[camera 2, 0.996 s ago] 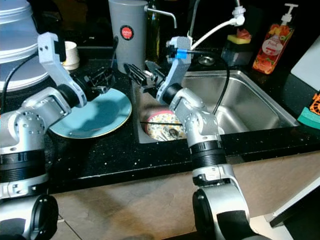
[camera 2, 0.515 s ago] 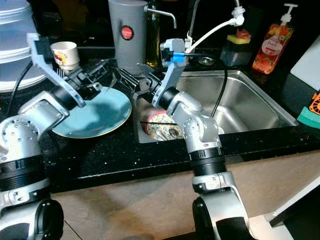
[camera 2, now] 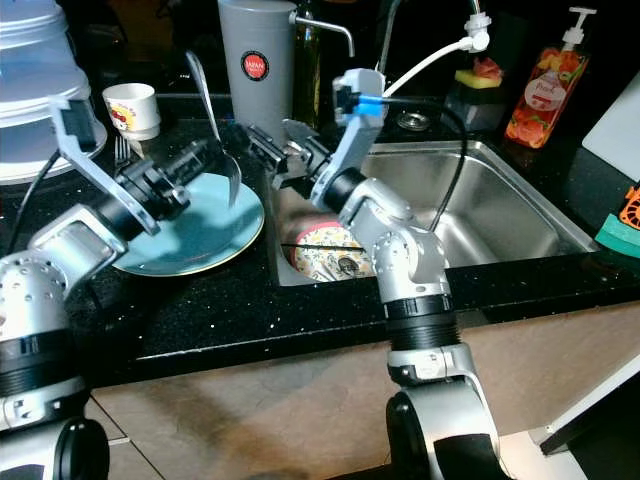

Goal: Kitchen organization

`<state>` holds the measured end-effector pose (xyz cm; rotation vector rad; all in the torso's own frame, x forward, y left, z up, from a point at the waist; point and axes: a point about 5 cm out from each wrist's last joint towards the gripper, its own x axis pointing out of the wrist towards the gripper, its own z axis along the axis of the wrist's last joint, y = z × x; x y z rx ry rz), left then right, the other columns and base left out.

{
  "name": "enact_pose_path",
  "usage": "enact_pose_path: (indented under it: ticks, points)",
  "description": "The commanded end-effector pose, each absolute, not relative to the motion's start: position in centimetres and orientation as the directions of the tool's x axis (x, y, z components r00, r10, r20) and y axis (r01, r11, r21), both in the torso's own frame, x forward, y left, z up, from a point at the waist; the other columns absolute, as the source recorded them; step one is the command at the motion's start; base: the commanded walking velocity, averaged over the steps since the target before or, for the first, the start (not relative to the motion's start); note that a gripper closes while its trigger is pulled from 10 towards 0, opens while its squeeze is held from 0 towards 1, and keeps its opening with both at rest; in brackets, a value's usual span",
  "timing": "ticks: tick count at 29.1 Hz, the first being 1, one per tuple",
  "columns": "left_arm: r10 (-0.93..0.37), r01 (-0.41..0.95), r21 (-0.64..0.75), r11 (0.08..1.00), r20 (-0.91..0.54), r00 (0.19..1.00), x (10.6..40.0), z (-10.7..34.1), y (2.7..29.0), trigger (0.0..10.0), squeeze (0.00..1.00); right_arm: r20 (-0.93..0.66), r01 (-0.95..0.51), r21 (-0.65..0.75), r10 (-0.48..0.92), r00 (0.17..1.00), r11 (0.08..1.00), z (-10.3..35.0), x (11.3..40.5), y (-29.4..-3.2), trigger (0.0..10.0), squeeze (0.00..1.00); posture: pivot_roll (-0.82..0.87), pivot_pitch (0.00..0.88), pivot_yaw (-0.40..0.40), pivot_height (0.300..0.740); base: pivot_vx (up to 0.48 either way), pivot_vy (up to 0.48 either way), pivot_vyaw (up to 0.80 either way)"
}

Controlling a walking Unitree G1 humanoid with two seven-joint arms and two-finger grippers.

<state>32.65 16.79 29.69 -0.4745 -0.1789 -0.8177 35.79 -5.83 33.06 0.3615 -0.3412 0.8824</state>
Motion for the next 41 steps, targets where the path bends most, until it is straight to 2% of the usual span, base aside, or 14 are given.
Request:
enact_pose_path:
  ticks: [1, 6, 7, 17, 23, 27, 29, 31, 32, 33, 41]
  points:
    - [-0.687, 0.753, -0.283, 0.594, 0.307, 0.658, 32.3, 29.7, 16.5, 0.0, 0.0, 0.463, -0.803, 0.148, 0.677, 0.572, 0.577, 34.0, 35.5, -5.9, 10.0, 1.0, -0.03, 0.102, -0.038, 0.74, 0.0, 0.0, 0.0]
    - [-0.732, 0.773, -0.217, 0.596, 0.251, 0.634, 31.9, 29.1, 15.6, 0.0, 0.0, 0.418, -0.805, 0.095, 0.71, 0.567, 0.586, 33.7, 35.3, -5.2, 10.0, 1.0, -0.03, 0.096, -0.041, 0.74, 0.0, 0.0, 0.0]
    - [-0.739, 0.777, -0.202, 0.596, 0.239, 0.63, 31.9, 29.0, 15.4, 0.0, 0.0, 0.39, -0.798, 0.069, 0.72, 0.574, 0.599, 33.4, 35.3, -5.0, 10.0, 0.0, -0.03, 0.096, -0.041, 0.74, 0.0, 0.0, 0.0]
    - [-0.767, 0.795, -0.127, 0.593, 0.211, 0.606, 31.6, 29.0, 14.6, 0.0, 0.0, 0.306, -0.747, 0.039, 0.704, 0.641, 0.663, 32.1, 36.1, -4.9, 10.0, 0.0, -0.03, 0.079, -0.044, 0.74, 0.0, 0.0, 0.0]
    - [-0.731, 0.759, -0.115, 0.641, 0.212, 0.649, 32.0, 29.0, 15.3, 0.0, 0.0, 0.388, -0.72, 0.093, 0.641, 0.662, 0.688, 33.6, 36.3, -6.0, 10.0, 0.0, -0.03, 0.073, -0.043, 0.74, 0.0, 0.0, 0.0]
    - [-0.72, 0.748, -0.095, 0.657, 0.214, 0.66, 32.1, 29.0, 15.5, 0.0, 0.0, 0.342, -0.617, 0.141, 0.547, 0.764, 0.774, 33.5, 37.4, -7.3, 10.0, 0.0, -0.03, 0.074, -0.045, 0.74, 0.0, 0.0, 0.0]
    - [-0.719, 0.747, -0.09, 0.659, 0.214, 0.661, 32.1, 29.0, 15.5, 0.0, 0.0, 0.323, -0.592, 0.18, 0.521, 0.79, 0.786, 33.3, 37.8, -7.7, 10.0, 0.0, -0.03, 0.074, -0.045, 0.74, 0.0, 0.0, 0.0]
    - [-0.723, 0.749, -0.082, 0.657, 0.212, 0.657, 32.0, 29.0, 15.4, 0.0, 0.0, 0.284, -0.603, 0.236, 0.539, 0.793, 0.762, 32.8, 37.9, -7.5, 10.0, 0.0, -0.03, 0.077, -0.045, 0.74, 0.0, 0.0, 0.0]
    - [-0.736, 0.761, -0.075, 0.645, 0.209, 0.644, 31.9, 29.0, 15.2, 0.0, 0.0, 0.226, -0.631, 0.335, 0.59, 0.775, 0.7, 32.0, 37.9, -7.0, 10.0, 0.0, -0.03, 0.078, -0.046, 0.74, 0.0, 0.0, 0.0]
    - [-0.74, 0.765, -0.073, 0.64, 0.209, 0.64, 31.8, 29.0, 15.1, 0.0, 0.0, 0.211, -0.637, 0.362, 0.605, 0.767, 0.681, 31.8, 37.9, -6.8, 10.0, 0.0, -0.03, 0.082, -0.046, 0.74, 0.0, 0.0, 0.0]
    - [-0.776, 0.795, -0.045, 0.604, 0.195, 0.6, 31.4, 29.0, 14.3, 0.0, 0.0, 0.165, -0.611, 0.504, 0.626, 0.762, 0.611, 30.8, 38.1, -6.3, 10.0, 0.0, -0.03, 0.091, -0.049, 0.74, 0.0, 0.0, 0.0]
